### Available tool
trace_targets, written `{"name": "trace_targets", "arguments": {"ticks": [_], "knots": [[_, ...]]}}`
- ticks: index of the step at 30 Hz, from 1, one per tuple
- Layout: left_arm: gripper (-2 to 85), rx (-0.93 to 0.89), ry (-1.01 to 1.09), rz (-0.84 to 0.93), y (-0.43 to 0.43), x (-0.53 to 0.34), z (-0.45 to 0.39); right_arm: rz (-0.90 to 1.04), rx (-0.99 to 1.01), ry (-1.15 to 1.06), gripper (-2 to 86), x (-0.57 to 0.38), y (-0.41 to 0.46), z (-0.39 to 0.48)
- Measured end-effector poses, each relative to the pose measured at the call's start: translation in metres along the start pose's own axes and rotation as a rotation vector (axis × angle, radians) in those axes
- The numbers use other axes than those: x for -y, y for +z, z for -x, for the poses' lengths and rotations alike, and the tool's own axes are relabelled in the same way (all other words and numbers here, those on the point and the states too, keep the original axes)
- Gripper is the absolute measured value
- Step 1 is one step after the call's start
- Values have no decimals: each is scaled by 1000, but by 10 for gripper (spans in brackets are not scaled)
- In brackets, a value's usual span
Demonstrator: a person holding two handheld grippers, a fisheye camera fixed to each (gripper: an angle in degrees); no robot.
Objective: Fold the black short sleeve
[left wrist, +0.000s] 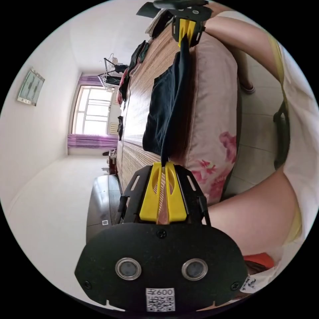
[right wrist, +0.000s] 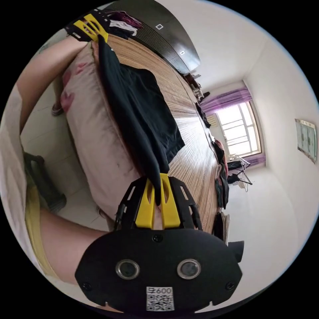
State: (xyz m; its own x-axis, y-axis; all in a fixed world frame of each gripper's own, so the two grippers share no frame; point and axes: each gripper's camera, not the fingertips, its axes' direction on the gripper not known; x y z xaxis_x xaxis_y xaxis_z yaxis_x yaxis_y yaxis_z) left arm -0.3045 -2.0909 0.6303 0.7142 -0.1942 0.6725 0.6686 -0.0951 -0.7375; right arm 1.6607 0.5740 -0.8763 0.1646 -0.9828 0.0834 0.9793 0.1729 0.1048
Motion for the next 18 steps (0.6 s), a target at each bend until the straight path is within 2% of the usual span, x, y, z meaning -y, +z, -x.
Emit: {"name": "trace_targets", "arguments": {"ticks": [4, 7, 12, 14, 18], "knots": [[25, -129, -58, -13, -59, 12, 32, -25, 119, -73, -8, 9, -82, -27], [25, -161, -26, -64, -60, 33, 69, -40, 176, -140, -8, 39, -91, -67], [24, -81, -20, -117, 16, 95, 177, -14, 71, -137, -8, 119, -48, -178], [23, -2, -116, -137, 36, 125, 249, -50, -27, -37, -8, 157, -54, -244], [22, 161, -309, -206, 27, 148, 324, -146, -190, 88, -8, 192, -85, -302]]}}
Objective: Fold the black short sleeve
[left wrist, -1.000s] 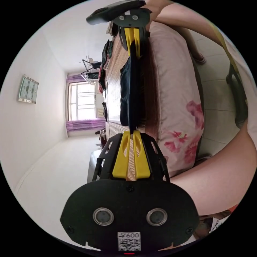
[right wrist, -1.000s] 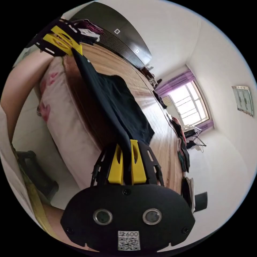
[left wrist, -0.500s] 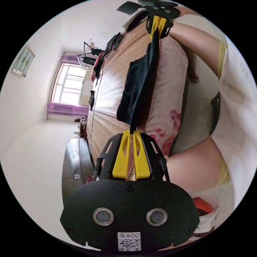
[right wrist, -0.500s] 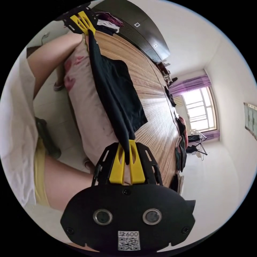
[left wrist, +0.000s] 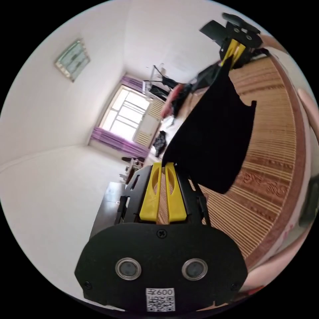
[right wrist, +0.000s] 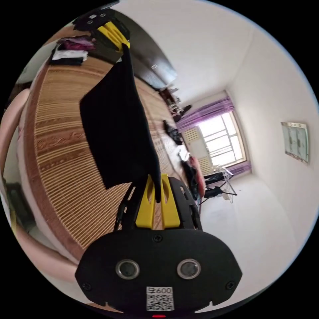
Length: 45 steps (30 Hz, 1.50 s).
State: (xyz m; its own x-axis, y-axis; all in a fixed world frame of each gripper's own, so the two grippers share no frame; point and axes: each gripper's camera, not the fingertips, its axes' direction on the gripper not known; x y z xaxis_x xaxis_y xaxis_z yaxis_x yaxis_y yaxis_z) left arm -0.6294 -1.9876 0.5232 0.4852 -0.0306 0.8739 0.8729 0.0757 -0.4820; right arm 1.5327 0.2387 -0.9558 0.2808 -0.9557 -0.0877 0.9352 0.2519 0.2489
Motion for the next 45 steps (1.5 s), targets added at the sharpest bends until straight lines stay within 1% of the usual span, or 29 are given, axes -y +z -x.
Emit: {"name": "trace_targets", "arguments": {"ticks": [1, 3, 6, 7, 9, 10, 12, 14, 17, 19, 22, 26, 27, 28, 29, 30, 31, 33, 34, 35, 36, 38, 39, 41, 42, 43, 44, 45], "knots": [[23, 31, -20, -29, -2, 6, 8, -24, -40, 16, -8, 8, -5, -5], [23, 46, -34, -50, -1, 9, 6, -47, -59, 30, -8, 15, -9, 1], [22, 36, -34, -31, 10, -1, -27, -71, -75, 25, -8, 14, -10, 42], [22, 29, -31, -29, 12, -10, -50, -69, -68, 17, -8, 10, -12, 66], [22, -8, -18, -10, 10, -26, -92, -50, -19, -5, -8, 2, -19, 105], [22, -47, -10, 12, 5, -38, -122, -28, 41, -21, -8, -6, -28, 132], [23, -127, 17, 53, -10, -57, -170, -2, 139, -40, -8, -22, -46, 170], [24, -250, 68, 105, -43, -78, -232, 35, 273, -51, -8, -42, -78, 210], [24, -284, 95, 146, -89, -87, -279, 46, 307, -9, -9, -55, -122, 226], [24, -246, 73, 151, -112, -82, -285, 55, 325, 21, -9, -54, -145, 221], [24, -255, 107, 189, -134, -66, -283, 100, 374, 122, -9, -51, -166, 198], [22, -374, 91, 310, -149, -60, -247, 257, 368, 288, -8, -63, -184, 149], [21, -383, 81, 338, -150, -62, -240, 265, 360, 310, -8, -66, -188, 141], [20, -381, 55, 375, -152, -66, -223, 261, 335, 363, -8, -68, -198, 120], [18, -352, 29, 368, -153, -68, -204, 230, 322, 410, -8, -62, -206, 97], [16, -329, 12, 350, -152, -67, -192, 202, 333, 422, -8, -55, -210, 85], [14, -287, -31, 302, -145, -60, -168, 131, 376, 436, -8, -35, -213, 61], [12, -284, -125, 252, -116, -38, -128, 50, 475, 465, -8, 7, -205, 28], [11, -322, -210, 220, -89, -19, -102, 8, 572, 505, -8, 39, -190, 8], [10, -392, -292, 192, -57, 0, -78, -35, 676, 566, -8, 70, -167, -11], [10, -437, -337, 181, -39, 10, -66, -53, 724, 602, -8, 84, -155, -18], [8, -656, -506, 204, 44, 44, -33, -80, 893, 700, -9, 142, -100, -34], [8, -702, -539, 231, 65, 50, -29, -71, 923, 710, -9, 157, -87, -35], [8, -841, -672, 345, 135, 58, -24, 7, 1002, 710, -9, 208, -45, -29], [7, -854, -688, 374, 147, 58, -26, 28, 1019, 697, -9, 217, -37, -26], [7, -877, -693, 430, 166, 55, -32, 98, 1018, 668, -9, 231, -24, -20], [7, -873, -714, 399, 172, 49, -31, 161, 991, 628, -9, 235, -16, -17], [7, -873, -737, 388, 172, 46, -27, 175, 969, 613, -8, 232, -14, -17]]}}
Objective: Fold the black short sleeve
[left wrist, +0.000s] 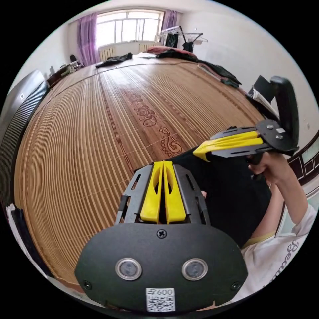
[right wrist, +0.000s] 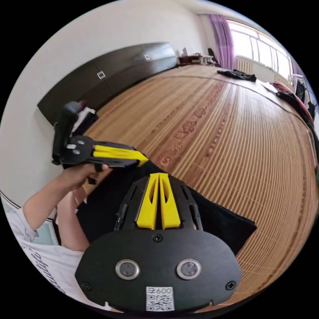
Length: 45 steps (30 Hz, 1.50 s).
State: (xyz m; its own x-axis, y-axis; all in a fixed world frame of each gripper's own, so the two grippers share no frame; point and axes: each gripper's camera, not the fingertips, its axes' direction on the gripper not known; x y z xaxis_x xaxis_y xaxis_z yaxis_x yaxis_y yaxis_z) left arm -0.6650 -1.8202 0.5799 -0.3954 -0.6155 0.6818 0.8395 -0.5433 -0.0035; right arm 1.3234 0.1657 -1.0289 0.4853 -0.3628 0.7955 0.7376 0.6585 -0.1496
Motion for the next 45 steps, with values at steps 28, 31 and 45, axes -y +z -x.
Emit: {"name": "trace_targets", "arguments": {"ticks": [28, 31, 45], "knots": [[8, 77, -20, -70, -35, 7, 30, -182, -222, 392, -8, -63, -198, -100], [9, 133, 8, -72, -36, 5, 24, -244, -275, 318, -8, -77, -224, -84], [7, -403, 218, -140, -87, -61, -148, -83, 136, -4, -8, -42, -189, -60]]}}
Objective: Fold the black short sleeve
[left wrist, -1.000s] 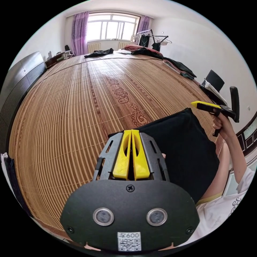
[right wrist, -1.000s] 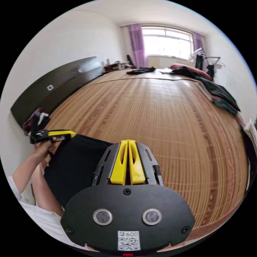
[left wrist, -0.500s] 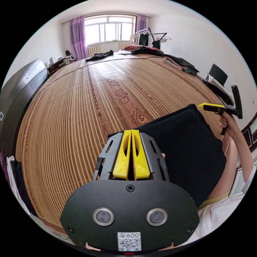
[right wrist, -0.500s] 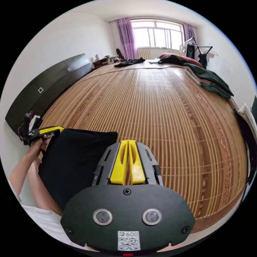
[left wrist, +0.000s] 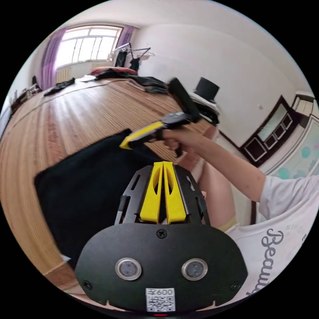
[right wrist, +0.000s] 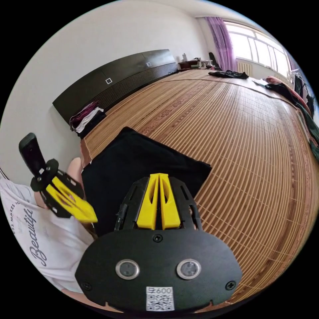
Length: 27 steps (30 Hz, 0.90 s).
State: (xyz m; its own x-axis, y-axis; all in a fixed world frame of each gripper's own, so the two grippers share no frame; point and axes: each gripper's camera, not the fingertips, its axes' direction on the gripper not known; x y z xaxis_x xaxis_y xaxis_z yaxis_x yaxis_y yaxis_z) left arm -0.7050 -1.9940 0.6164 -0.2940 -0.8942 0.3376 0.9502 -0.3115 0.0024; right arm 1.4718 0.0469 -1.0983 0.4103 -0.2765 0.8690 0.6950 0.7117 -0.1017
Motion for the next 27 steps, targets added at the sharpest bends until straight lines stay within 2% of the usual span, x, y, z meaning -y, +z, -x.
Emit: {"name": "trace_targets", "arguments": {"ticks": [2, 5, 7, 9, 12, 17, 20, 23, 25, 27], "knots": [[7, -110, -44, -14, 34, -28, -10, 17, 0, 26, -8, -7, 9, -14], [6, -112, -52, 29, 73, -56, -6, -25, -6, 116, -8, -12, 10, -39], [6, -142, -71, -45, 68, -72, 0, -57, -60, 186, -8, -15, 9, -56], [6, -179, -118, -45, 68, -77, 7, -83, -60, 233, -8, -17, 9, -73], [6, -139, -57, -25, 67, -75, -1, -110, -120, 272, -9, -17, 13, -93], [6, -58, 5, -30, 68, -79, -21, -146, -419, 327, -9, -19, 23, -109], [6, -59, -6, -48, 70, -81, -25, -226, -249, 182, -8, -23, 28, -97], [6, -64, -7, -62, 73, -80, -29, -167, -46, 113, -8, -17, 54, -94], [6, -71, -9, -63, 75, -78, -32, -130, 2, 153, -9, -16, 73, -105], [6, -74, -6, -66, 77, -76, -35, -109, -36, 198, -9, -19, 89, -124]]}}
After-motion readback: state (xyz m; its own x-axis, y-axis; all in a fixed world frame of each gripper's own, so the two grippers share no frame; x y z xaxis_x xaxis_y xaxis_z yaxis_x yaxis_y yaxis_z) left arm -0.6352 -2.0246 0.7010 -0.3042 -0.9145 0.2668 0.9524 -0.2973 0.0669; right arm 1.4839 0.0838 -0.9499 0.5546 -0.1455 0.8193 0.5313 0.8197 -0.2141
